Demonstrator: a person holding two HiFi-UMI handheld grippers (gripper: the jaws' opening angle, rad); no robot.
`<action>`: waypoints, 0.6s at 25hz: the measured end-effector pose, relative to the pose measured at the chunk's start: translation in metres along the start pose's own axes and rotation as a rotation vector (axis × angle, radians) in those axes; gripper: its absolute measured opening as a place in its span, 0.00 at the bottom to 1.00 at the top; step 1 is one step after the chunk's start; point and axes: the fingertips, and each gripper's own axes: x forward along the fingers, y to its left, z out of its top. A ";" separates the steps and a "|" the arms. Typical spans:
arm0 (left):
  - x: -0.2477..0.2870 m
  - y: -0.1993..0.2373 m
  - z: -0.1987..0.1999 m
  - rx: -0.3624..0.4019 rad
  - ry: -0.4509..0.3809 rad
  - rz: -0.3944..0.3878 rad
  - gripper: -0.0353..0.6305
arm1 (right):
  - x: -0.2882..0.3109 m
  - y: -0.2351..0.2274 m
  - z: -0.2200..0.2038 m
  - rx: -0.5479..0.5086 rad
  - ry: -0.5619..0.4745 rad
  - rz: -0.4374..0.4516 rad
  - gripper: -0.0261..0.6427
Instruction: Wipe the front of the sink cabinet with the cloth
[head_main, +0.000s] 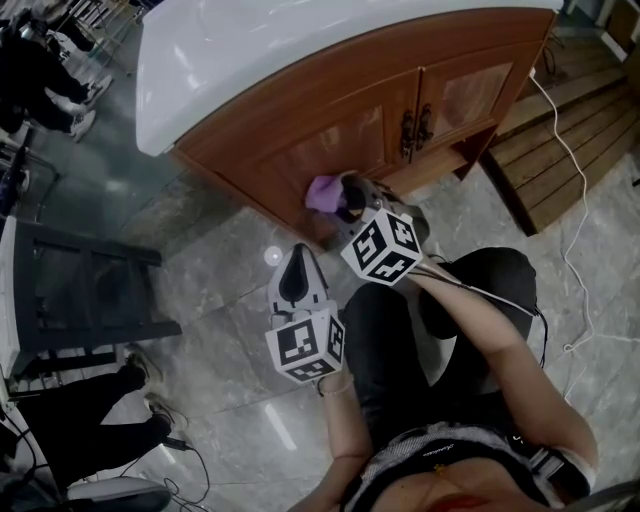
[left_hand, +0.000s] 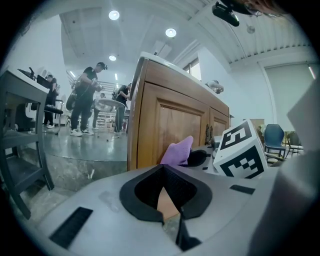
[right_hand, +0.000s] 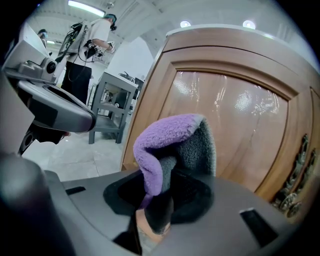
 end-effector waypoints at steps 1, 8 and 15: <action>0.001 -0.001 0.000 0.001 0.000 -0.002 0.05 | -0.001 -0.002 -0.001 0.000 0.001 -0.004 0.28; 0.008 -0.011 -0.003 -0.007 0.004 -0.029 0.05 | -0.011 -0.018 -0.014 0.014 0.025 -0.039 0.28; 0.016 -0.022 -0.008 -0.010 0.011 -0.062 0.05 | -0.018 -0.033 -0.029 0.036 0.048 -0.072 0.28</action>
